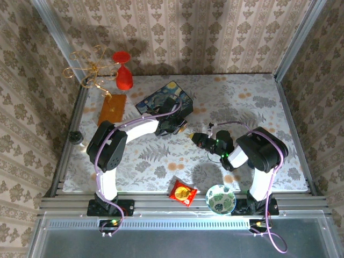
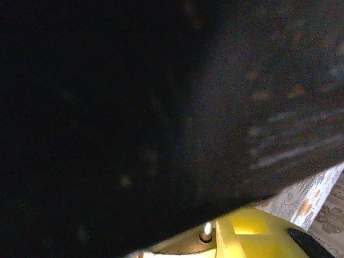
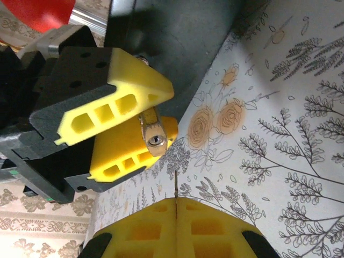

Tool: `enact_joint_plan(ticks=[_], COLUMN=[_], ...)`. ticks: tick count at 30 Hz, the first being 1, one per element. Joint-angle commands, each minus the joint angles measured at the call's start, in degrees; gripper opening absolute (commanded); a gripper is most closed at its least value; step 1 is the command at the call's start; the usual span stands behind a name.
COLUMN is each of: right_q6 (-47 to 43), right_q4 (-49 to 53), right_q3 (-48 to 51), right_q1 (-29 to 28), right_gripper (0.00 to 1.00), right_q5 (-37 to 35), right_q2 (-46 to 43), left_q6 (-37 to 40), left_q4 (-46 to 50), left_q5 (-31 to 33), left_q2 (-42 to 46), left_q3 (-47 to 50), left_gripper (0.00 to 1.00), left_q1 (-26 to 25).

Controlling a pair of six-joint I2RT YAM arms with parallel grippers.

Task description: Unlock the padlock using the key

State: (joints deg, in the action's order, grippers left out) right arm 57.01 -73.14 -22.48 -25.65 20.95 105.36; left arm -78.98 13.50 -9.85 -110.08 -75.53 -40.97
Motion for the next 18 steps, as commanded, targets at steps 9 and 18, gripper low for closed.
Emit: enact_joint_plan(ticks=[9, 18], right_q6=[-2.5, -2.7], right_q4=[-1.8, -1.7], right_q3=[-1.4, -1.9], right_q1=[0.2, 0.3], right_gripper=[0.0, 0.0], right_q5=[-2.7, -3.5], right_q2=[-3.3, -2.6], left_q6=[-4.3, -5.8], left_q4=[-3.6, -5.5], left_q5=[-3.7, -5.3], left_q2=[3.0, 3.5], left_q3=[0.0, 0.9], left_gripper=[0.0, 0.0], left_q1=[0.8, 0.9])
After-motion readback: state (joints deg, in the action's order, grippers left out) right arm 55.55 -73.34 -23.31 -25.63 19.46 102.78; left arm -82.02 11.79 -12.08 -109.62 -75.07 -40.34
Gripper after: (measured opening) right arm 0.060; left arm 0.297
